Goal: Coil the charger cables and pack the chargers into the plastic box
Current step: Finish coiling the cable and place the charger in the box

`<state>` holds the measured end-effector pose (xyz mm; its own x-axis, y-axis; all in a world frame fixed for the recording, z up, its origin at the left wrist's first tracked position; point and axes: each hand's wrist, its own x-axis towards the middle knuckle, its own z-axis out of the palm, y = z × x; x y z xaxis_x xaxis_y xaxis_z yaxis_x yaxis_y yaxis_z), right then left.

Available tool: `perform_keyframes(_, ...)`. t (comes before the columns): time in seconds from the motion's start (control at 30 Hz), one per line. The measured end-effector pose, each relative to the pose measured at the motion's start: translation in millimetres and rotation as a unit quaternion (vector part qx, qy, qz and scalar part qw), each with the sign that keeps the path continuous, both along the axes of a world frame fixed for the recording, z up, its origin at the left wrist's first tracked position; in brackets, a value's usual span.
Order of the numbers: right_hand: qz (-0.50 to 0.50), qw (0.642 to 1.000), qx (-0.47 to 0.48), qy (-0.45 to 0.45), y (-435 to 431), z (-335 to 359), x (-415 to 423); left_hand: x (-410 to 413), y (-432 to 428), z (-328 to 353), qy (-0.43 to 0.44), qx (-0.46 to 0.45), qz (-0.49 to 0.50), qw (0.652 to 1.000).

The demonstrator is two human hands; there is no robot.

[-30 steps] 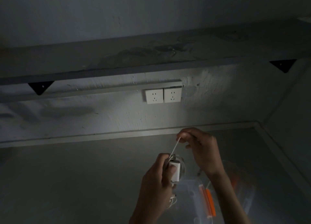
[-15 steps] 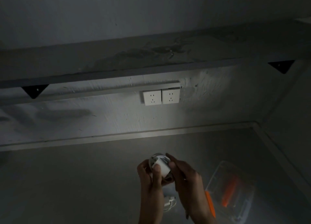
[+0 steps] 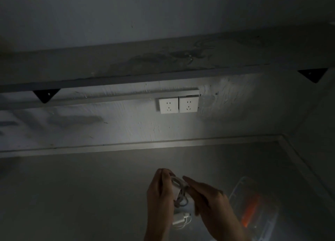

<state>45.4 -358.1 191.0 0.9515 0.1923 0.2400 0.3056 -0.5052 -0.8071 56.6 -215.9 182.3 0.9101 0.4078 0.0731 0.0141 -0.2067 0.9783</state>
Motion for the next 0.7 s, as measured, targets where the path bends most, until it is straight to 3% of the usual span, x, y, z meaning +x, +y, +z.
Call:
perform_keyframes(0.17, 0.089, 0.978, -0.188, 0.021, -38, 11, -5, -3, 1, 11, -0.010, -0.011, -0.031, 0.999)
perform_keyframes(0.37, 0.124, 0.978, -0.164, 0.038, -58, 40, 16, -4, -3, 16, -0.016, -0.088, -0.049, 0.995)
perform_keyframes(0.5, 0.066, 0.960, -0.261, -0.077, -51, 25, 15, -2, -1, 15, -0.011, -0.072, -0.051, 0.996)
perform_keyframes(0.53, 0.086, 0.958, -0.252, -0.102, -50, 13, 14, -2, 0, 15, -0.015, -0.060, -0.054, 0.997)
perform_keyframes(0.57, 0.121, 0.967, -0.214, -0.069, -47, 5, 15, -2, 0, 15, -0.018, -0.049, -0.056, 0.997)
perform_keyframes(0.63, 0.137, 0.985, -0.086, 0.061, -43, 3, 19, -2, 2, 15, -0.012, -0.049, -0.052, 0.997)
perform_keyframes(0.7, 0.130, 0.955, 0.120, 0.239, -39, 5, 26, -1, 4, 13, 0.005, -0.068, -0.053, 0.996)
